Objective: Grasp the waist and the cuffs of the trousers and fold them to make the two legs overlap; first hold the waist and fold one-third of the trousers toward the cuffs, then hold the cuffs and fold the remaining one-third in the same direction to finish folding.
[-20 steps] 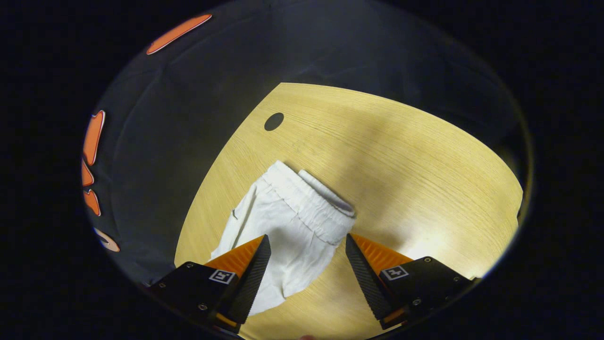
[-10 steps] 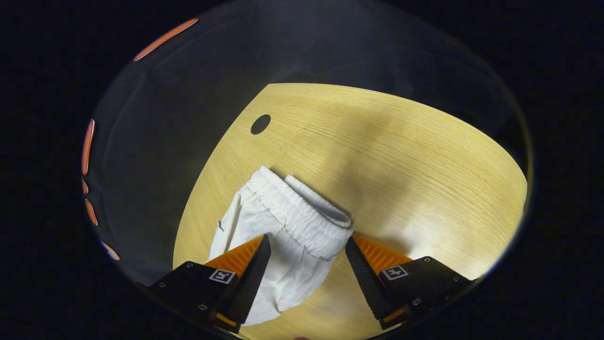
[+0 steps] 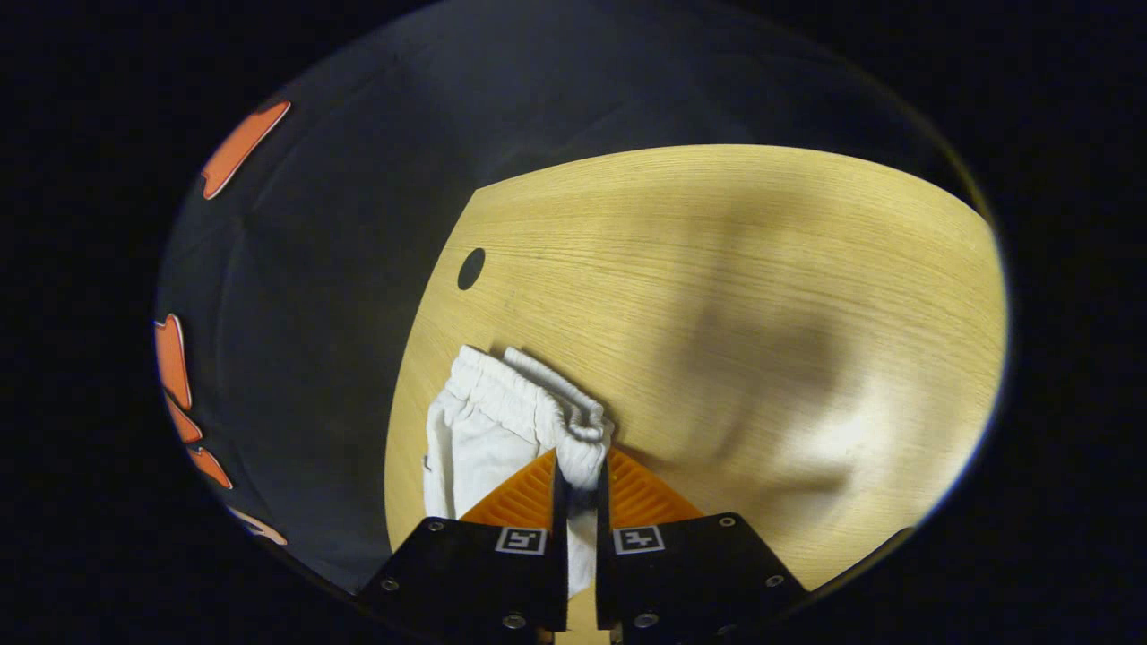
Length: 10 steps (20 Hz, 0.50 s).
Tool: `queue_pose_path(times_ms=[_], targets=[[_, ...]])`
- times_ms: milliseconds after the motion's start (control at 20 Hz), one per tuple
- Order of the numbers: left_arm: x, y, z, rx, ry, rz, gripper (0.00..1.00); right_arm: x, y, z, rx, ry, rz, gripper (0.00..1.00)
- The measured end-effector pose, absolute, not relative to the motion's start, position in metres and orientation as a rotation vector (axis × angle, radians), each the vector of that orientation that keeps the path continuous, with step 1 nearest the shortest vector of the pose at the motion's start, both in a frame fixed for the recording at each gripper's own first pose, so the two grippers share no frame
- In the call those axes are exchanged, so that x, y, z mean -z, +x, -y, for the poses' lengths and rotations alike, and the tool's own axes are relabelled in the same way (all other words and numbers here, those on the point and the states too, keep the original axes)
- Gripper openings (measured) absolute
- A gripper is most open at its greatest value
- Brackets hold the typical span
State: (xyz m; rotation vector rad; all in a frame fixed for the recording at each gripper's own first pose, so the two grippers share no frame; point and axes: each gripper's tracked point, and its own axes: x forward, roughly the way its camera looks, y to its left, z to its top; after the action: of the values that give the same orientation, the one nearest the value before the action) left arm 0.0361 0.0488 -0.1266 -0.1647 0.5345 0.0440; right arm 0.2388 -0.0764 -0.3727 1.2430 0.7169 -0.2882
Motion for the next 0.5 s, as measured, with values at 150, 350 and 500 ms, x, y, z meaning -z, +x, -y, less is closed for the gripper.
queue_pose_path(times_ms=[150,350,500], targets=[[0.129,0.032,-0.024,-0.017,-0.129,-0.527,1.00,0.358,0.235,0.087,0.243,1.240,-0.674,0.11],[0.131,0.029,-0.016,0.039,-0.139,-0.535,1.00,0.360,0.237,0.088,0.196,1.257,-0.582,0.11],[0.137,0.039,-0.015,0.075,-0.152,-0.545,1.00,0.360,0.239,0.087,0.168,1.275,-0.516,0.11]])
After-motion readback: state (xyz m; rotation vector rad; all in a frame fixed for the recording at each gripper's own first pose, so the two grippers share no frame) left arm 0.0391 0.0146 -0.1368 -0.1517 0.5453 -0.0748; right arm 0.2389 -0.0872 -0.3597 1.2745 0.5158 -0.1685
